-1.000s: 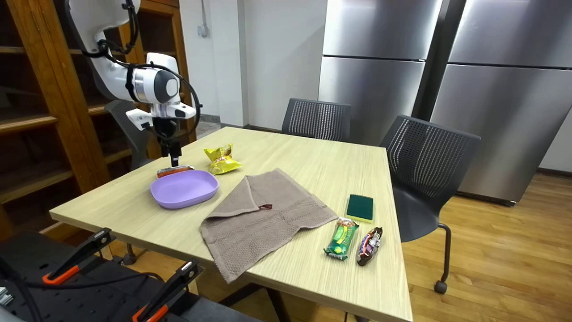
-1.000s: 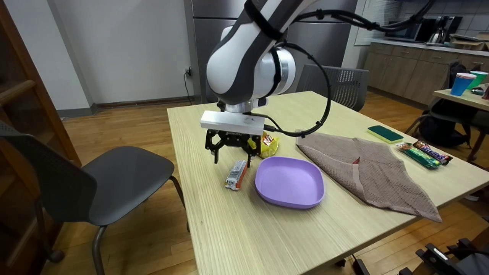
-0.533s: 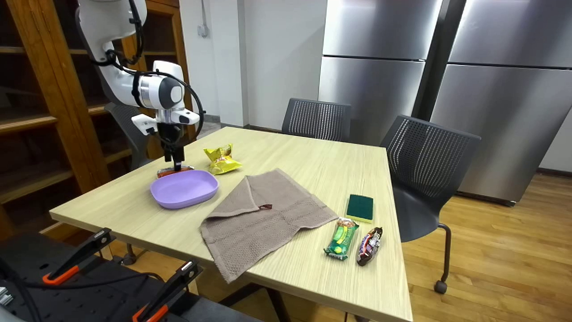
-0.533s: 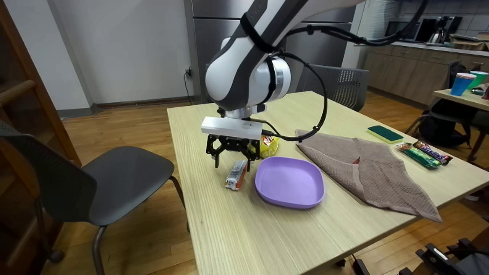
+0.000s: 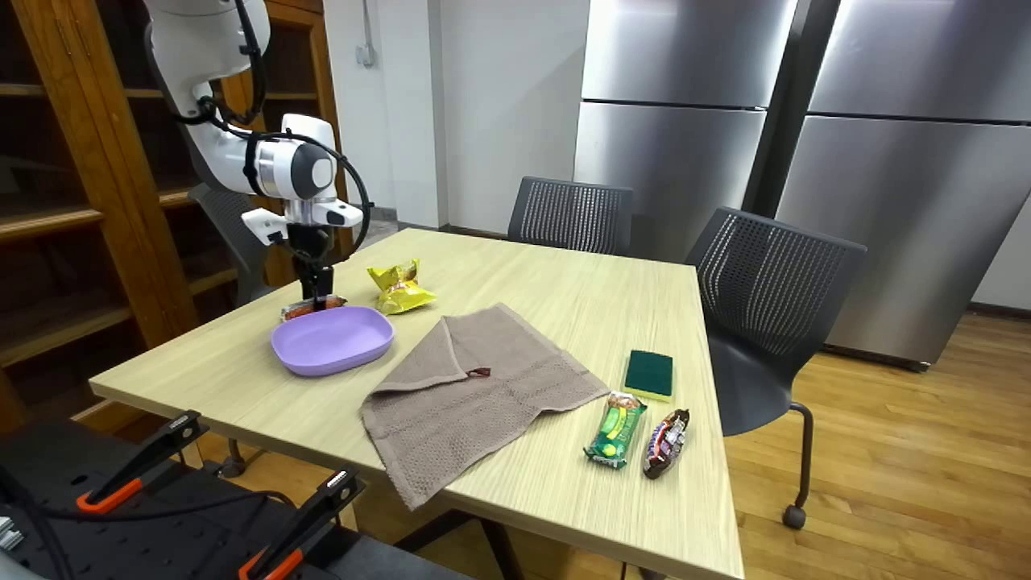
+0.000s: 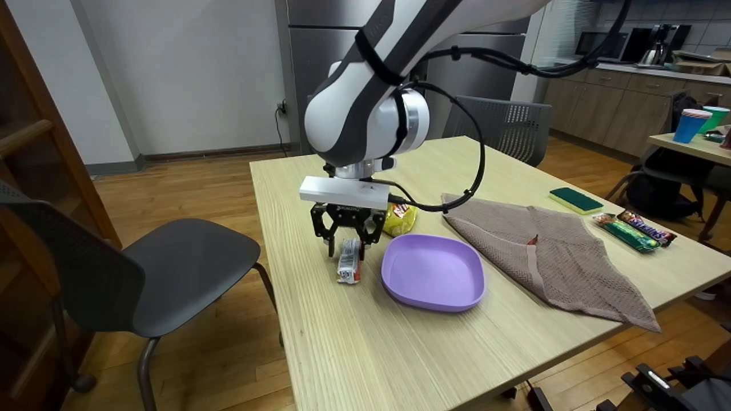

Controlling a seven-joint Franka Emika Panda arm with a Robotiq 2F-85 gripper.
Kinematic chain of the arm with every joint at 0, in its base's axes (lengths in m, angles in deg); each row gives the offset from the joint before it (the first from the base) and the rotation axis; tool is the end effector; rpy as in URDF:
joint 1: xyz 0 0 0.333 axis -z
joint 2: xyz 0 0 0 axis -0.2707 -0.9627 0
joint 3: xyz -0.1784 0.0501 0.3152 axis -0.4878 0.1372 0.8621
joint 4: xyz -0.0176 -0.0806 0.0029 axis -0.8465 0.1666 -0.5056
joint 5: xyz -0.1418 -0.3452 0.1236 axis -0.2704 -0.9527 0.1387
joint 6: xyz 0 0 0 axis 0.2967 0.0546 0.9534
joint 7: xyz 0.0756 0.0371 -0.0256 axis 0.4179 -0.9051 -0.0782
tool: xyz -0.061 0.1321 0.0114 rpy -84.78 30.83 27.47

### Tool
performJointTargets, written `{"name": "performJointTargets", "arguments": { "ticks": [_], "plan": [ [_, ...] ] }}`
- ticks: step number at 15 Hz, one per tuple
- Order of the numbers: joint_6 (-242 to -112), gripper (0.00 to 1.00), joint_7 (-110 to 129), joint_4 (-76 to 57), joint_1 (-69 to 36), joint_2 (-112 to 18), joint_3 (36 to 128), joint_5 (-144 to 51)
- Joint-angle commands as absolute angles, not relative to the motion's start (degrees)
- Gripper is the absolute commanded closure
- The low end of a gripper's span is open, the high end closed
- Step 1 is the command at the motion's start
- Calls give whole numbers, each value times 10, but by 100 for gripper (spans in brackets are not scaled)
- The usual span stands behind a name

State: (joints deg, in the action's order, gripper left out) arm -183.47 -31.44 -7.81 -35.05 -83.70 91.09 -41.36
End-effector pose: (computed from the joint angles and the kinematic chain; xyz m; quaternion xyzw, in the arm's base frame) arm 0.6541 0.2897 0.0742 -0.9754 0.2136 0.0481 0.0244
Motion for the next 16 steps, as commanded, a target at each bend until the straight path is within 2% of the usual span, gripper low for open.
{"name": "performJointTargets", "arguments": {
  "ticks": [1, 3, 4, 16],
  "plan": [
    [-1807, 66, -300, -52, -357, -844, 904, -402],
    [-1805, 82, -301, -52, -358, -843, 903, -402],
    [-1804, 84, -300, -52, -358, -841, 903, -403],
    [-1784, 84, -296, -89, -363, -782, 903, -408]
  ]
}}
